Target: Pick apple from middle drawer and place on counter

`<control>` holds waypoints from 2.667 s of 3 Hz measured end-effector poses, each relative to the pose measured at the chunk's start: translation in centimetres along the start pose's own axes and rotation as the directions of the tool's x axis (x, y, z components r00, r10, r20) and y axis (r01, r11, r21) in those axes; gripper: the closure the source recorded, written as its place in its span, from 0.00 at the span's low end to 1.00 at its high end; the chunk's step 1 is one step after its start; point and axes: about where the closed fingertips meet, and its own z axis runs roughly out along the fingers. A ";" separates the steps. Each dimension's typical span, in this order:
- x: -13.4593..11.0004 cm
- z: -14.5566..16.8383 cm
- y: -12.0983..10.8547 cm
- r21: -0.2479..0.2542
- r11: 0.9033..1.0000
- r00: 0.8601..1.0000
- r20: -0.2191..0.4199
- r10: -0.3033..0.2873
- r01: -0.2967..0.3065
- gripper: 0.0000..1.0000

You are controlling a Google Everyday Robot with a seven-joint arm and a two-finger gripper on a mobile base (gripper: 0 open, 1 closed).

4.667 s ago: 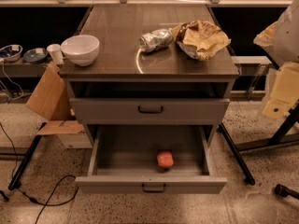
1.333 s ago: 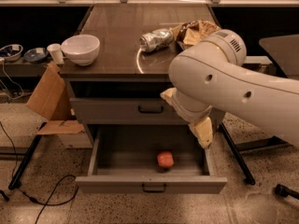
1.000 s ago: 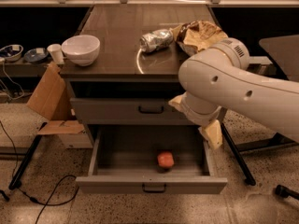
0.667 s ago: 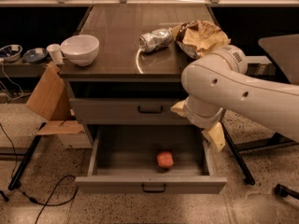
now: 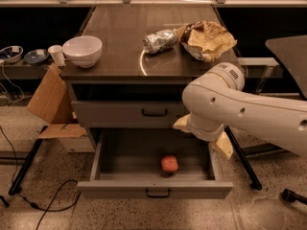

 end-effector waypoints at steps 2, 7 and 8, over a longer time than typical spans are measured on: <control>0.4 1.5 -1.0 0.027 0.998 0.999 -0.007 -0.050 0.051 0.00; -2.0 11.5 -7.4 0.096 0.929 0.933 0.021 -0.360 0.357 0.00; -0.6 13.7 -8.4 0.061 0.920 0.921 0.024 -0.389 0.387 0.00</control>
Offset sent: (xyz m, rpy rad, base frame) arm 0.0307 0.0129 -0.0352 0.0173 -0.0350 0.1347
